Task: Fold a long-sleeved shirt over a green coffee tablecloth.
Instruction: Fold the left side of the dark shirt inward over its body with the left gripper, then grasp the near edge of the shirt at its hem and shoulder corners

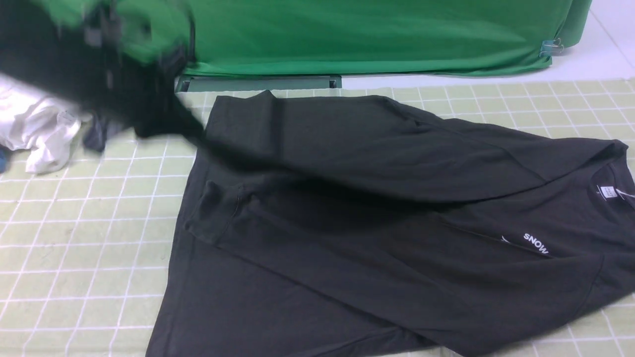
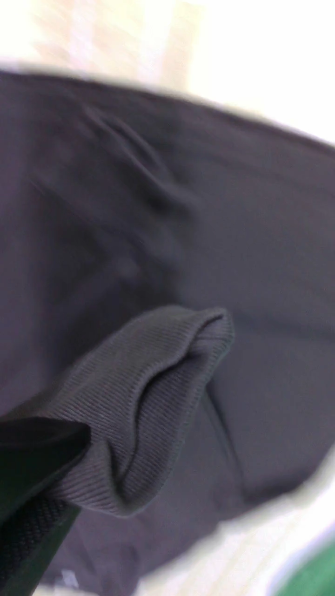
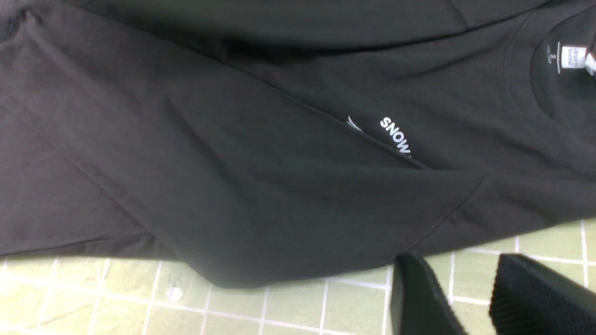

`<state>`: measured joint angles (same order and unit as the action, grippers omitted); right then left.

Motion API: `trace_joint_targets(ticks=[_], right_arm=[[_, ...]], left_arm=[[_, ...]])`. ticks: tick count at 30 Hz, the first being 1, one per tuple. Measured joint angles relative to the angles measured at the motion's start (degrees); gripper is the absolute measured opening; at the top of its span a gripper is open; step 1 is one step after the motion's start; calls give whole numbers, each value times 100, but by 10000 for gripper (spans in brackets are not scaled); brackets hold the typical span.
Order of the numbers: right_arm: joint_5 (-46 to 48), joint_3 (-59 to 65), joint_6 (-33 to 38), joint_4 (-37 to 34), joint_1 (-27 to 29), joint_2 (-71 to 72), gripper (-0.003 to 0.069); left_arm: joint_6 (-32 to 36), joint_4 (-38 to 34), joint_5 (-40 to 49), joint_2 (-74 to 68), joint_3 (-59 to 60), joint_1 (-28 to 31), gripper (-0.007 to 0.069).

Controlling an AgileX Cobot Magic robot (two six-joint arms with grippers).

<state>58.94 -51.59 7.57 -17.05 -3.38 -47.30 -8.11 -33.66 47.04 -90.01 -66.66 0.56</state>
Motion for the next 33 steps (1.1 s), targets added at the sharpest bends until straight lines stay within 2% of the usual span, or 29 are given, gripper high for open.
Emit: trace_joint_targets(ticks=[4,11,14,18,22,27,30,33], right_arm=[[-141,0,5,0,0,0,238],[-251,0,5,4,0,0,239],[-245,0,5,4,0,0,239],[-176,0,59,4,0,0,239],[-10,0,188,4,0,0,239],[60,0,199,4,0,0,239],[67,0,199,4,0,0,244],[89,0,199,4,0,0,245]], left_arm=[[317,-109,-1011,139,1669,0,34],[811,-476,-1714,139,2584,0,78],[854,-487,-1738,145,2631,0,187],[854,-312,-1437,146,2421,28,302],[848,249,-225,152,1439,204,464],[811,626,643,308,905,192,526],[780,752,839,442,1083,69,528],[678,878,767,557,1910,-328,510]])
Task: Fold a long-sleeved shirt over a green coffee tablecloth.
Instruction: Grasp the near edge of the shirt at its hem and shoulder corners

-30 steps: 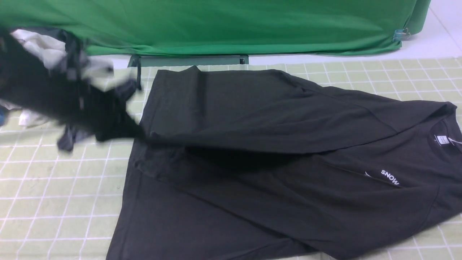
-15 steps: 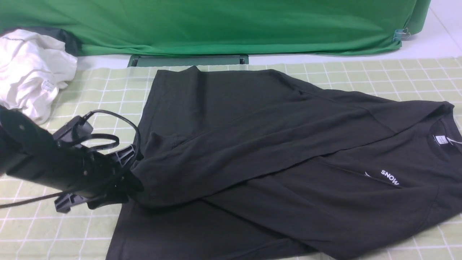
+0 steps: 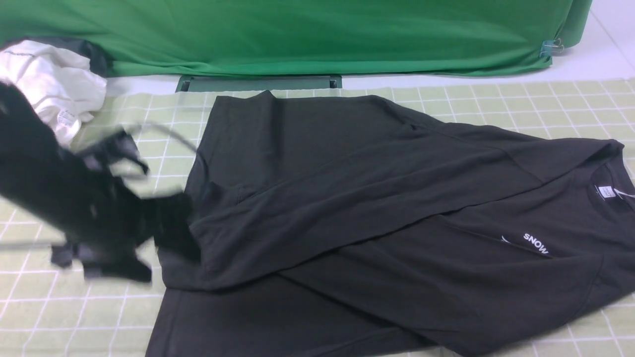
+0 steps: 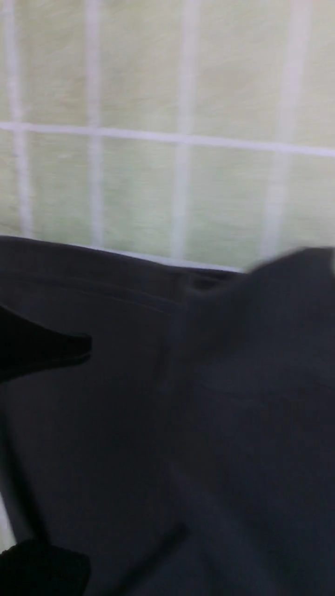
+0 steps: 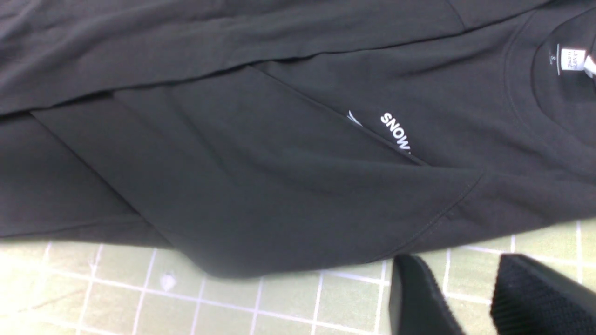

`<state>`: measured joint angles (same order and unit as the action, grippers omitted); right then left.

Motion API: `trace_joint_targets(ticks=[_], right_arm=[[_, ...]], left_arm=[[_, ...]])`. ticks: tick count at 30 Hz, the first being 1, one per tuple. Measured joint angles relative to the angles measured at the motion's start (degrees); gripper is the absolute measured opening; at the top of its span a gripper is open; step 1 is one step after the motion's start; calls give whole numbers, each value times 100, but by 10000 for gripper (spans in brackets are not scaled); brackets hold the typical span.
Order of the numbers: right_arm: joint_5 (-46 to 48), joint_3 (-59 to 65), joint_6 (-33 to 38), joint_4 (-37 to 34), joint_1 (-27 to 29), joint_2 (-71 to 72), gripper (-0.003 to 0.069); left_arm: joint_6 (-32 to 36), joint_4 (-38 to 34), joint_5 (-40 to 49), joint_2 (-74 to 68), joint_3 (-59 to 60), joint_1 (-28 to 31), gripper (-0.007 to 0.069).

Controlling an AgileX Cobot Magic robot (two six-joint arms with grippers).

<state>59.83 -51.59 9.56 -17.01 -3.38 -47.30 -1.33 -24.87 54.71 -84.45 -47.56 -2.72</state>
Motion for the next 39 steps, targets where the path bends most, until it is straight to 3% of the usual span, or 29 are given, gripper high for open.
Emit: trace_joint_targets(ticks=[10,14,21,26,32,36,39], right_arm=[[44,0,7,0,0,-62,245],[44,0,7,0,0,-144,245],[56,0,18,0,0,-220,245],[11,0,18,0,0,-220,245],[80,31,162,11,-143,-220,245],[56,348,351,16,-713,-402,262],[-93,721,547,76,-1308,-822,319]], left_arm=[[-899,1277,-499,22,1073,-419,437],[-866,1087,-909,28,1318,-419,430],[-217,655,-1164,147,1607,-413,417],[-72,592,-1108,165,1607,-413,290],[262,349,-914,110,1492,-383,38],[311,441,-539,209,1189,-155,24],[323,520,-401,328,1046,-16,24]])
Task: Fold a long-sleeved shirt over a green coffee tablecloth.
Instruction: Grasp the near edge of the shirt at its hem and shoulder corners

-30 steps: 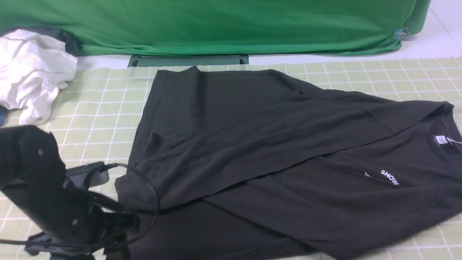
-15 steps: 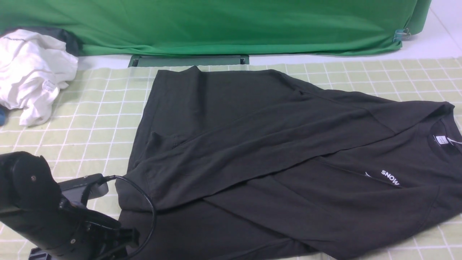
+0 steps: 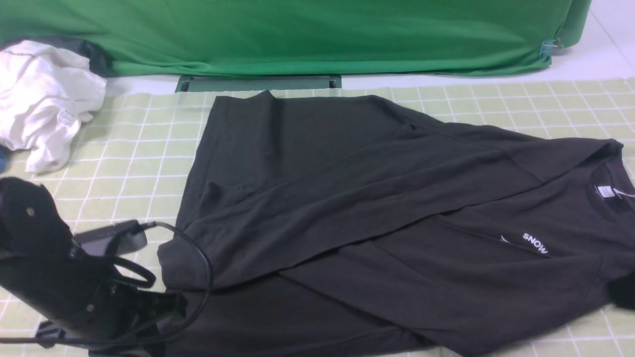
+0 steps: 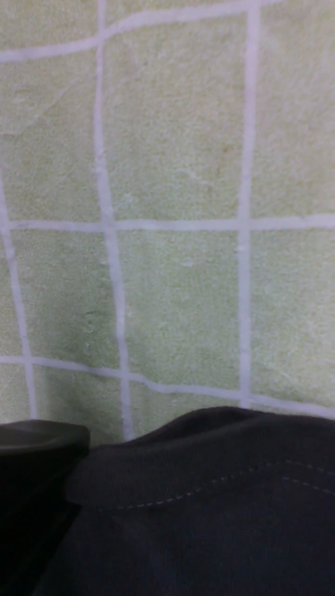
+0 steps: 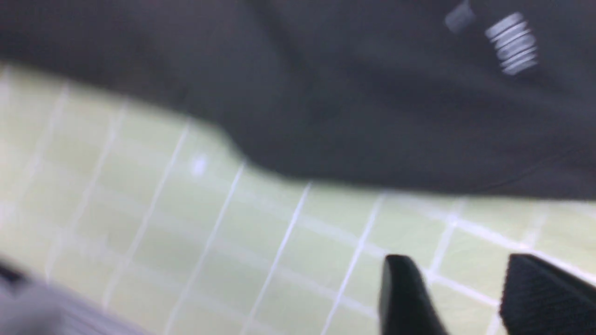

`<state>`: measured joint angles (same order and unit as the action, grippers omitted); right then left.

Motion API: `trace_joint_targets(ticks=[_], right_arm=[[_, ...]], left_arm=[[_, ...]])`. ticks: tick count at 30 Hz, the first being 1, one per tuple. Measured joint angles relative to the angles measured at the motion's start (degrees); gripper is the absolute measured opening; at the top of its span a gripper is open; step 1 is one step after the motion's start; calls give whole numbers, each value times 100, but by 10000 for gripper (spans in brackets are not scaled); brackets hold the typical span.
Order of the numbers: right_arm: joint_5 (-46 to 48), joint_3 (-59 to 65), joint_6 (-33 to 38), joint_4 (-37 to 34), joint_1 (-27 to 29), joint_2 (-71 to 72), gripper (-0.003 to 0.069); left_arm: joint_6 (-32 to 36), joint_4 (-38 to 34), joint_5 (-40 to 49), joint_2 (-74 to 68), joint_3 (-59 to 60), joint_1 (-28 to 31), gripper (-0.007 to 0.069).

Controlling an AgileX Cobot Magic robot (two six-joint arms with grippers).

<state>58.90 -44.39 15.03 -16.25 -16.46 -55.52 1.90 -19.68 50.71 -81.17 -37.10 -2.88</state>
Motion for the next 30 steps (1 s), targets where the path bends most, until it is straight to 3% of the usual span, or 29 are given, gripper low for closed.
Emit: trace_joint_targets(ticks=[5,11,18,21,30], right_arm=[[-625,386,180,517,-1219,-932,440],[-1444,389,189,1415,-2405,-2169,464],[-2303,382,184,1866,-2674,-3311,460],[-2385,342,178,1914,-2682,-3557,437],[-2172,29,178,2109,-2683,-3722,149]], left_arm=[[0,20,52,101,-29,16,24],[0,9,70,101,-29,16,24],[0,9,73,101,-29,16,24],[0,9,62,101,-29,16,24],[0,73,5,104,-29,22,24]])
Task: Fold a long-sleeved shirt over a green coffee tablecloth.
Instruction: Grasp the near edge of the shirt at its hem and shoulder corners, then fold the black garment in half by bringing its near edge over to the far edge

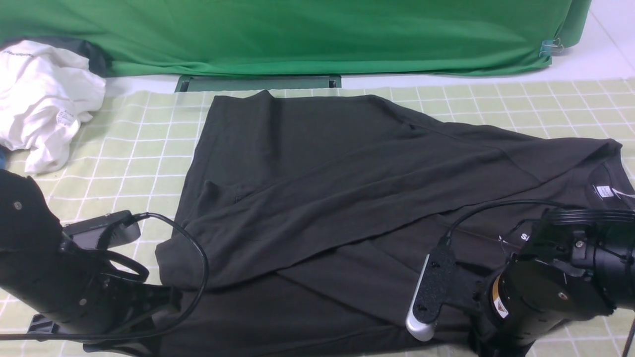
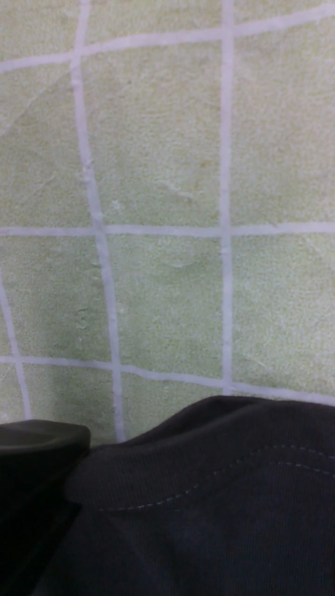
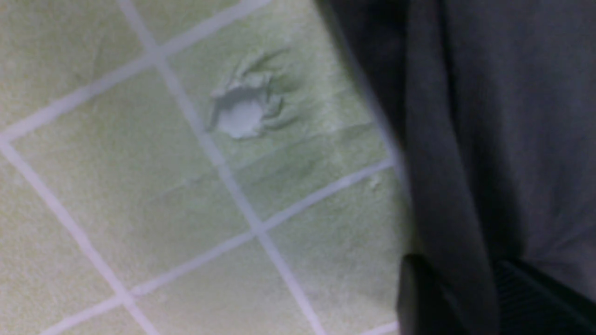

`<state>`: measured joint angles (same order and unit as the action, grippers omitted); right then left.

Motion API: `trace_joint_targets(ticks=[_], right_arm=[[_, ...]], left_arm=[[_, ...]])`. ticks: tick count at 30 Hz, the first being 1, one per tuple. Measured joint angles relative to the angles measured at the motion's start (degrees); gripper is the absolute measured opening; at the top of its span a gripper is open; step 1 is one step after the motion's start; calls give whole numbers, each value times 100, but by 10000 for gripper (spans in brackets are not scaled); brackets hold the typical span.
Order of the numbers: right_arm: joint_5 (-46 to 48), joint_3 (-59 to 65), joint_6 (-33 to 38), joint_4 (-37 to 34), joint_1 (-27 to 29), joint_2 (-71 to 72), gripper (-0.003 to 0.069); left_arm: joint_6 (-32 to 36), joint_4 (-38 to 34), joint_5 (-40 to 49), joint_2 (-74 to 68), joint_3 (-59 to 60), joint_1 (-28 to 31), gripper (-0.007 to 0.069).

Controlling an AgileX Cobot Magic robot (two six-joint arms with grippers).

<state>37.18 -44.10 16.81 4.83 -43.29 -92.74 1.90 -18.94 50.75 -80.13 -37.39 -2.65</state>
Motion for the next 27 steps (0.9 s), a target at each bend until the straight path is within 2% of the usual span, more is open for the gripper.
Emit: trace_joint_targets(ticks=[5,8,21,27], right_arm=[[406,-218,0,-57,0,-42,61],[600,-278,0,-85,0,-42,35],[1154,-218,5,-657,-5,281,27],[1491,567,21,-1167,-10,875,27]], left_arm=[[7,24,136,153,-6,0,24],[7,24,224,301,-6,0,24],[7,70,597,622,-6,0,24],[19,153,917,939,128,0,24]])
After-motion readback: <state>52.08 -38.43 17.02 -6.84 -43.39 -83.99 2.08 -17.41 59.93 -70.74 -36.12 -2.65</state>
